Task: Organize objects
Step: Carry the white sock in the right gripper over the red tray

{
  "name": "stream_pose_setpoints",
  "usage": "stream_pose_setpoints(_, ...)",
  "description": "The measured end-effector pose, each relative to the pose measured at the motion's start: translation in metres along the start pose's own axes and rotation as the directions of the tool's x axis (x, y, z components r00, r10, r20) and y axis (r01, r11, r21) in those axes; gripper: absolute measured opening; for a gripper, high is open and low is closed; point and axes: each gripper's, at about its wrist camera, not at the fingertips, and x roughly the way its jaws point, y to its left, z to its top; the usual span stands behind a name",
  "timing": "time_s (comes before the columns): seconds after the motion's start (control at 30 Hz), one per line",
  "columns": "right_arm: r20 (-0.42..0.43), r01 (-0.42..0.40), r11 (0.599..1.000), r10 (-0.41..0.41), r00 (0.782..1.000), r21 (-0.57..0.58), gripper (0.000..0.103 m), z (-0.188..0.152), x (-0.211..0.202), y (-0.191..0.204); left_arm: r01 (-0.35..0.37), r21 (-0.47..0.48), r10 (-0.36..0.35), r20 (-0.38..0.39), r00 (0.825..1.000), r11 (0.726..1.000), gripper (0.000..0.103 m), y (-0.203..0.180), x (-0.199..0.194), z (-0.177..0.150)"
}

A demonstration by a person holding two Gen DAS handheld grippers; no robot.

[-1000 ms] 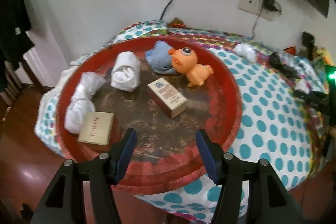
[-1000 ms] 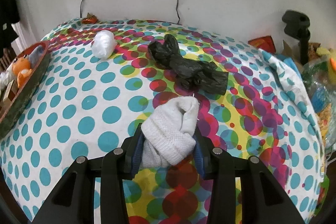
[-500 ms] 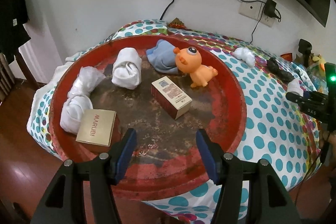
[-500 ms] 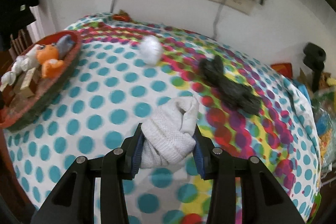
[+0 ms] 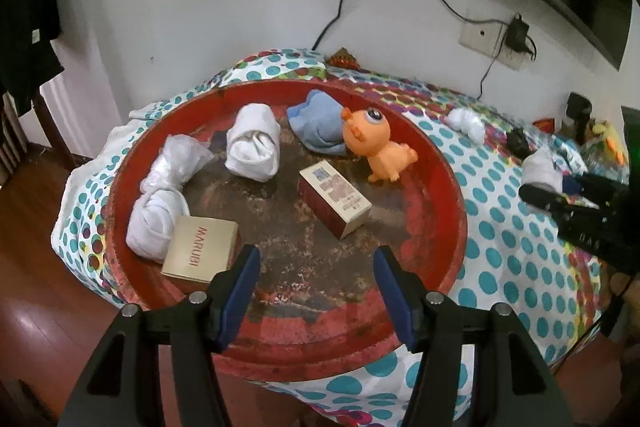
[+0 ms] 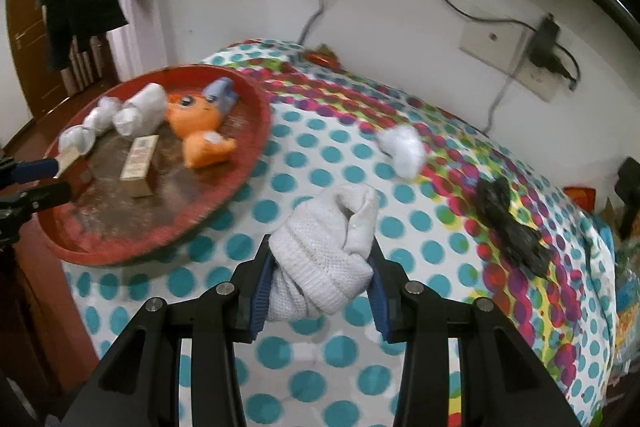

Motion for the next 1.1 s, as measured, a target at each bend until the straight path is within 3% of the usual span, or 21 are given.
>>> stream_pose_setpoints(0.37,0.025,-0.13,0.991,0.131,0.991,-0.023,0.039,0.026,-0.005,0.05,-0.044,-0.036,0.046,0.056,0.997,0.998,0.061,0.031,-0.02,0.008)
stream_pose_setpoints(0.5,0.019,-0.169,0.985,0.17,0.985,-0.039,0.039,0.032,0.0,0.072,-0.025,-0.072,0.029,0.058,0.998,0.997,0.061,0.044,-0.024,0.008)
stream_pose_setpoints(0.83,-0.02,-0.27,0.96,0.269,0.963,-0.08,0.039,0.041,0.016,0.123,-0.023,-0.142,0.034,0.074,0.997,0.99,0.061,0.073,-0.035,0.008)
stream_pose_setpoints(1.1,-0.067,-0.348,0.928,0.342,0.937,-0.132,0.039,0.045,0.028,0.165,-0.061,-0.177,0.072,0.056,0.996,0.982,0.061,0.092,-0.035,0.006)
